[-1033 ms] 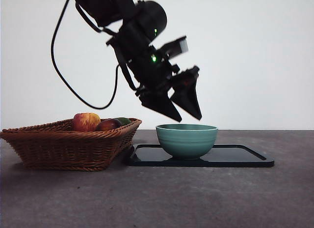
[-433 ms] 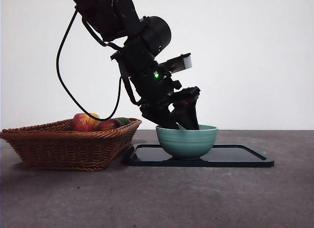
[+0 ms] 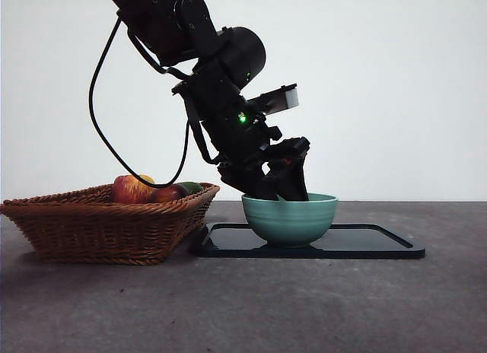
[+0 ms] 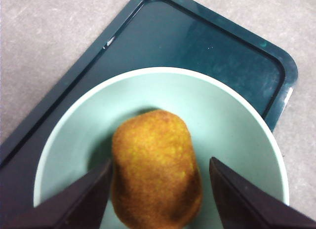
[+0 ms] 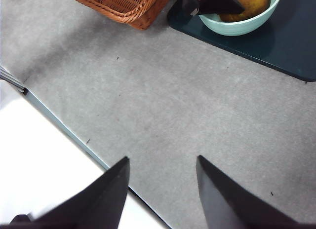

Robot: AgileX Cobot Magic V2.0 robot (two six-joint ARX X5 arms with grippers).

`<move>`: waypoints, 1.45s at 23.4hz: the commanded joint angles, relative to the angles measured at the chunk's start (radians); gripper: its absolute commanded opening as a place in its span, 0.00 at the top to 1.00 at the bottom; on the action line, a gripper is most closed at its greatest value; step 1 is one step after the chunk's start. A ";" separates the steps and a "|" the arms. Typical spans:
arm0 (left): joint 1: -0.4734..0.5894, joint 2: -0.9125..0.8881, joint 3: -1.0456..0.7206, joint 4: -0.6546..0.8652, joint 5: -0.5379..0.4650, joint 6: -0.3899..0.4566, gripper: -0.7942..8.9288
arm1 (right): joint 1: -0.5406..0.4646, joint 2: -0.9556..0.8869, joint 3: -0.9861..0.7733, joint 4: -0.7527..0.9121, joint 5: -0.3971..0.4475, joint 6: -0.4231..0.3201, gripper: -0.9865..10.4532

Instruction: Pick up the wifruite, put it on the bowl, pick up the plate, put it on desk

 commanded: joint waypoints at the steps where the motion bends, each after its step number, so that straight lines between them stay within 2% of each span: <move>1: -0.010 0.034 0.024 0.010 -0.003 0.013 0.60 | 0.006 0.005 0.010 0.004 0.000 0.004 0.72; 10: -0.019 0.044 0.024 0.005 -0.032 0.033 0.60 | 0.006 0.005 0.010 0.005 0.000 0.004 0.72; 11: -0.021 0.044 0.024 0.006 -0.032 0.033 0.62 | 0.006 0.005 0.010 0.004 0.000 0.004 0.72; 14: -0.026 0.044 0.024 0.010 -0.032 0.033 0.76 | 0.006 0.005 0.010 0.004 0.000 0.003 0.72; 18: -0.027 0.044 0.027 0.010 -0.032 0.030 0.77 | 0.006 0.005 0.010 0.004 0.000 0.003 0.72; 23: -0.027 -0.002 0.035 0.008 -0.032 -0.030 0.77 | 0.006 0.005 0.010 0.004 0.000 0.003 0.72; 25: -0.027 -0.052 0.035 0.008 -0.032 -0.039 0.77 | 0.006 0.005 0.010 0.004 0.000 0.003 0.72; 29: -0.022 -0.190 0.035 0.003 -0.032 -0.113 0.76 | 0.006 0.005 0.010 0.005 0.000 0.003 0.72; 32: -0.014 -0.330 0.035 -0.043 -0.033 -0.205 0.76 | 0.006 0.004 0.010 0.005 0.000 0.003 0.72; 34: -0.010 -0.420 0.035 -0.096 -0.089 -0.299 0.76 | 0.006 0.004 0.010 0.005 0.000 0.002 0.72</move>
